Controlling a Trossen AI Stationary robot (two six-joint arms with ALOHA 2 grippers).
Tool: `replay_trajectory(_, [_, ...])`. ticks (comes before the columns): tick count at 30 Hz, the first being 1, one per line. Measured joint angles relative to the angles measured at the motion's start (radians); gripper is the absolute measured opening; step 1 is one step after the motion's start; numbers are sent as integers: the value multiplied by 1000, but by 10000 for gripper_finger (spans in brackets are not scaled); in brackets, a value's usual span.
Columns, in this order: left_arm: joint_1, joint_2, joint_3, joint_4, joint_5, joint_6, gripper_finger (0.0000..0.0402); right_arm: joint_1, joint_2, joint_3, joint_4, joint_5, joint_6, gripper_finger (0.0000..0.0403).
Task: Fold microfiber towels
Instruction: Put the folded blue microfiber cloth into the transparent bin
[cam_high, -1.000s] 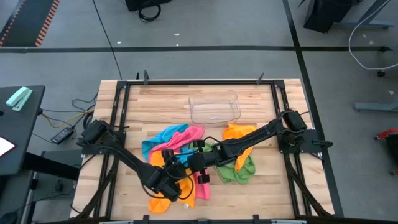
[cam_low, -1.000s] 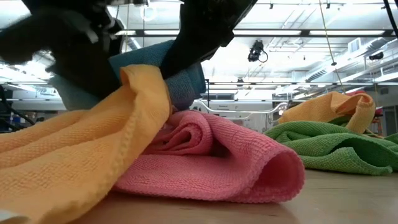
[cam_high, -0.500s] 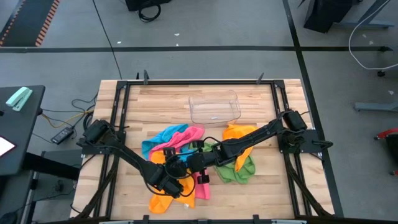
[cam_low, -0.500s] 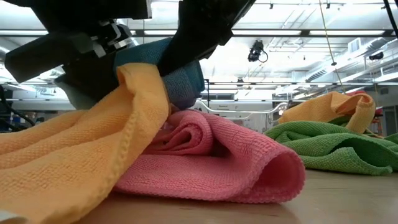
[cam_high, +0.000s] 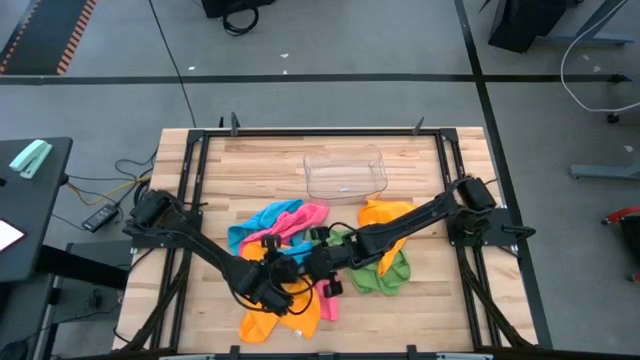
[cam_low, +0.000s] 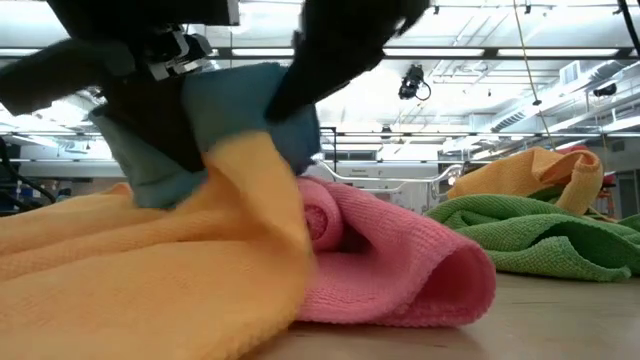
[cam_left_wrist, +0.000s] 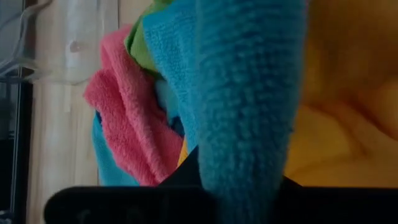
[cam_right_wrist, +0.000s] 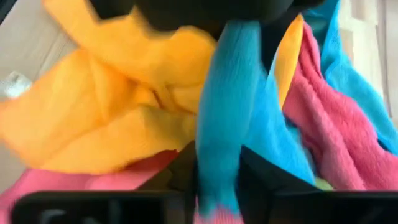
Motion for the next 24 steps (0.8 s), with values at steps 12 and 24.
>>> replay_trajectory(12, [64,-56,0,20,141,-1,45,21,-73,-16,124,77,-104,223])
replay_trajectory(24, [84,-109,3,15,183,75,55,21,-87,-150,260,103,-119,225])
